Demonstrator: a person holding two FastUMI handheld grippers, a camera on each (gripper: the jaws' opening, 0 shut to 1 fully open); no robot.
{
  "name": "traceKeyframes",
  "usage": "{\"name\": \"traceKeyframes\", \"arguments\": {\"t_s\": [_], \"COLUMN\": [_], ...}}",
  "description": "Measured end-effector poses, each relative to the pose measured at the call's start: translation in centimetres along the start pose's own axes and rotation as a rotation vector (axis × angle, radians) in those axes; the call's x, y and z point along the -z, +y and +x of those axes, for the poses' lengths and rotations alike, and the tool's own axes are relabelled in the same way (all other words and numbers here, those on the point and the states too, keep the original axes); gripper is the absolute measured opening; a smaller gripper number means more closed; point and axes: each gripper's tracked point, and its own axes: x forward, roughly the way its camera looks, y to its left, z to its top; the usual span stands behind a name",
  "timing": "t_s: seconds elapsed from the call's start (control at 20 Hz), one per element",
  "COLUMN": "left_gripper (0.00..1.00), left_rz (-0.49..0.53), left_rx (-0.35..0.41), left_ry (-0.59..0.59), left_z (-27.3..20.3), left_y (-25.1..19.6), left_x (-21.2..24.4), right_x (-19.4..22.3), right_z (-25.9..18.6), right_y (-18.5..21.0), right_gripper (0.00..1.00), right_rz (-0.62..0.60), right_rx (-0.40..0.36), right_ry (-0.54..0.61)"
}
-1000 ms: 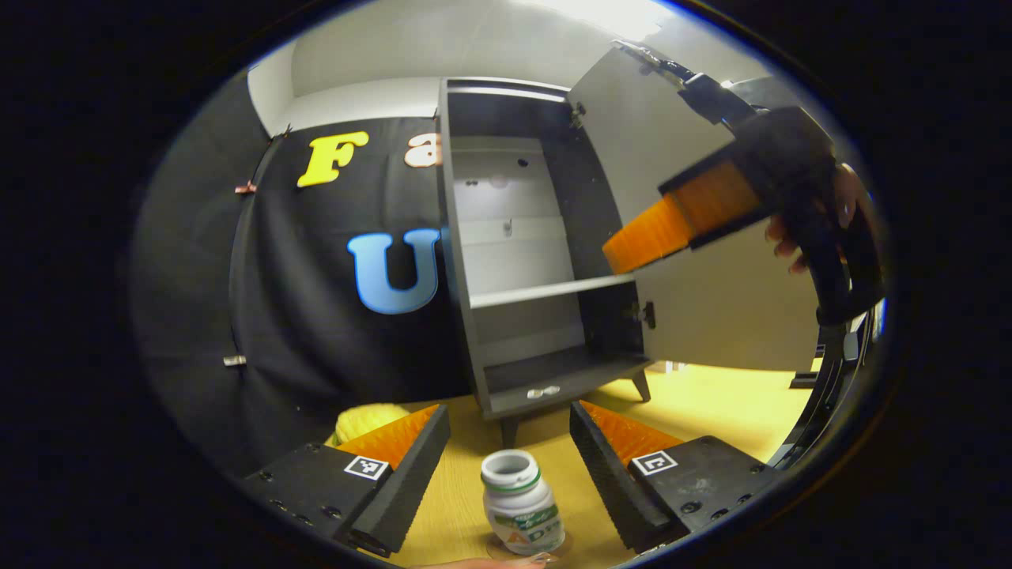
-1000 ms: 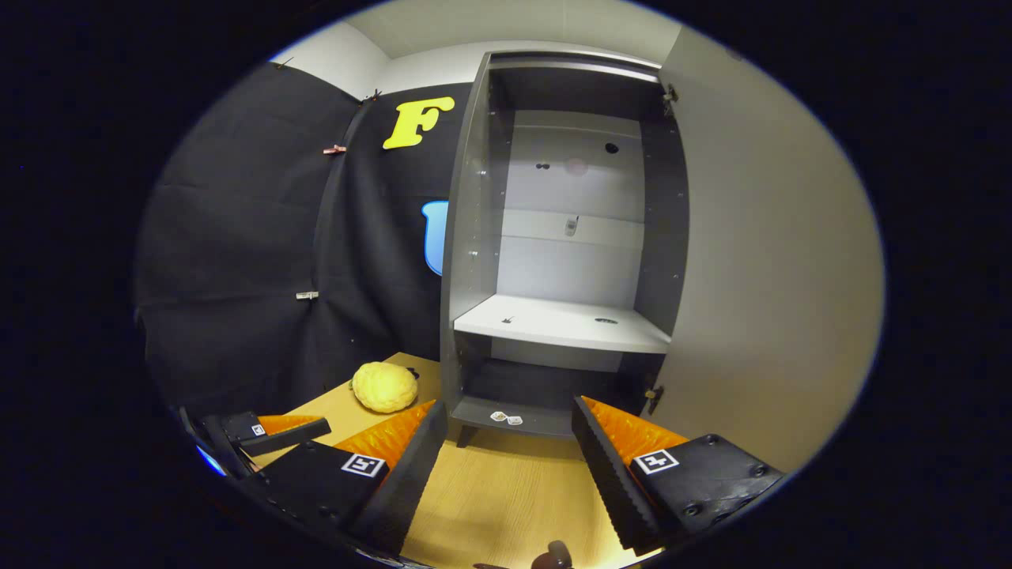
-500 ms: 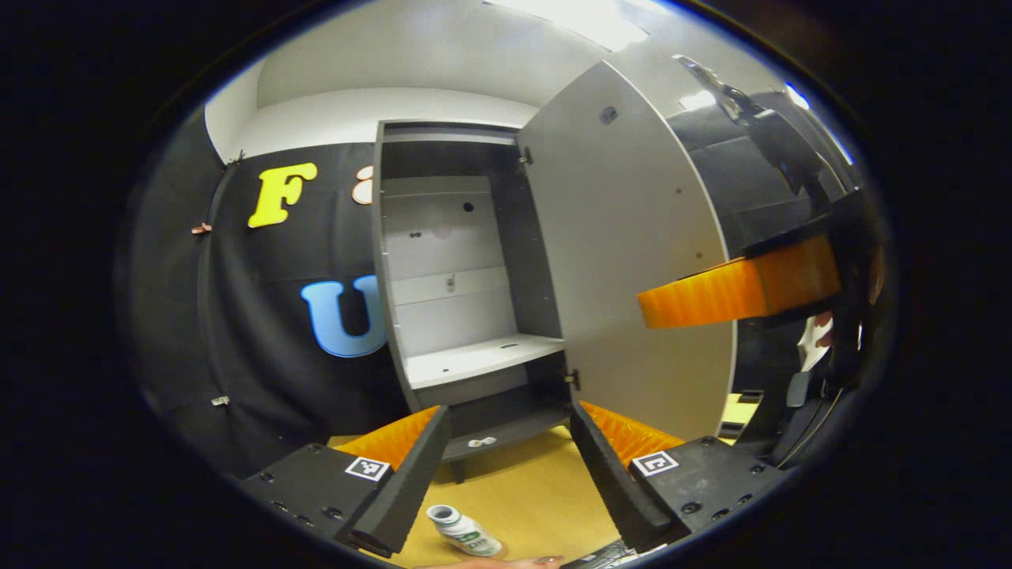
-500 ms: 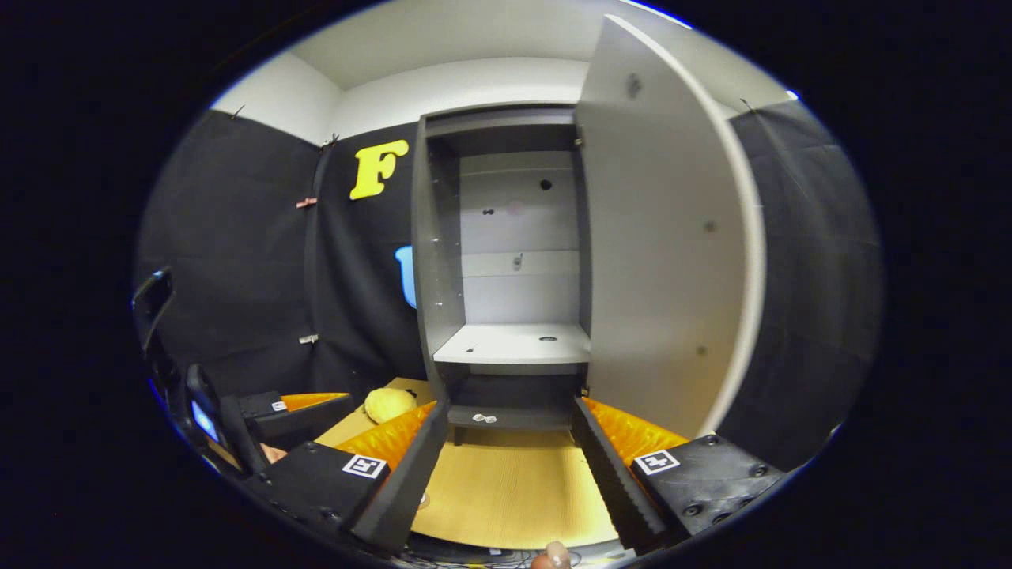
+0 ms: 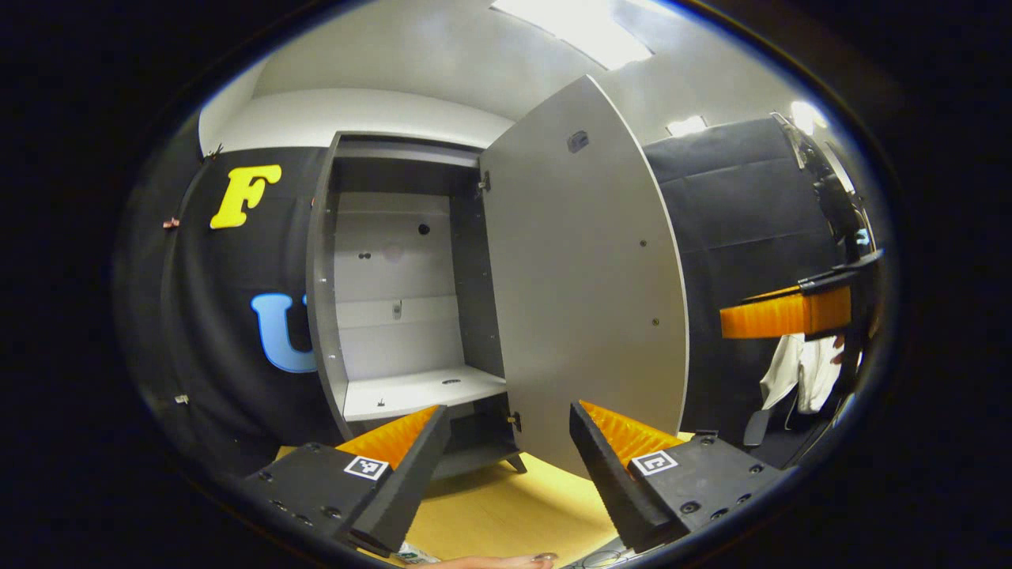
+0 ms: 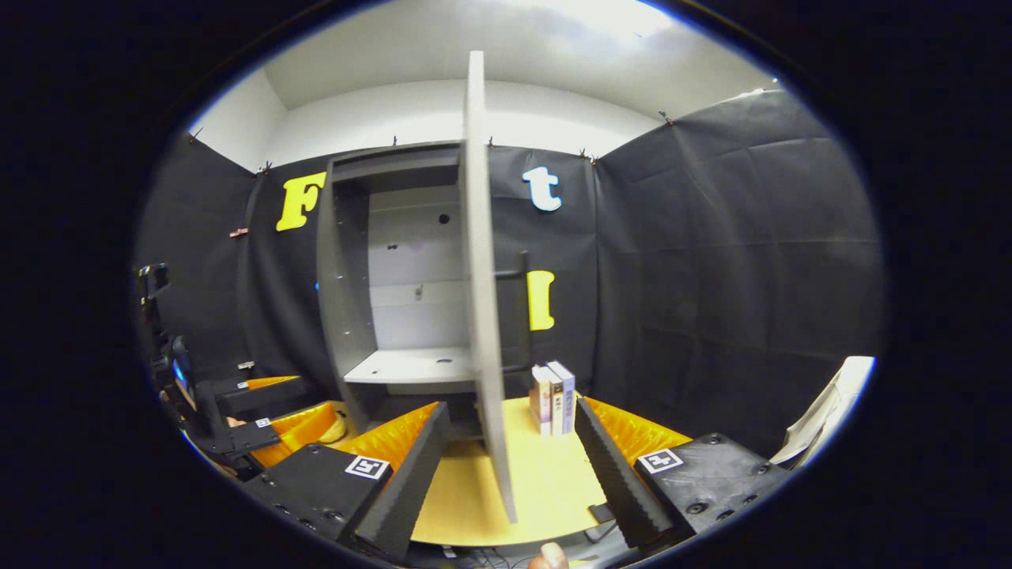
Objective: Open the cabinet door with the right hand, grasp the bottle in the cabinet with the left hand and place it on the coaster, then close the cabinet door with the right hand.
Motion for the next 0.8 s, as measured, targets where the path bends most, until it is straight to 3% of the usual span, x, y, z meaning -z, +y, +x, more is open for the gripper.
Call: {"name": "traceKeyframes", "arguments": {"t_s": [0.2,0.35,0.5,0.6,0.65,0.8], "left_gripper": [0.99,0.96,0.99,0.96,0.96,0.99], "left_rz": [-0.036,-0.054,-0.054,-0.042,-0.039,-0.041], "left_rx": [-0.007,-0.07,-0.127,-0.15,-0.16,-0.164], "left_ry": [0.024,0.053,0.07,0.076,0.083,0.088], "left_z": [0.3,0.3,0.2,-0.1,-0.3,-0.5], "left_y": [-1.9,-1.4,-0.7,-0.6,-0.4,-0.3], "left_x": [0.5,1.3,1.7,2.0,2.2,2.2], "right_x": [-1.2,-1.2,-1.2,-1.4,-1.3,-1.1], "right_z": [3.0,5.1,7.4,8.0,7.9,7.8], "right_y": [-2.2,-2.5,-1.2,-1.0,-0.2,1.3], "right_gripper": [0.98,0.98,0.98,0.98,0.9,0.94], "right_rz": [0.024,0.034,0.029,-0.012,-0.014,-0.019], "right_rx": [-0.034,-0.085,-0.154,-0.182,-0.205,-0.241], "right_ry": [-0.019,-0.02,-0.017,-0.028,-0.02,-0.014]}}
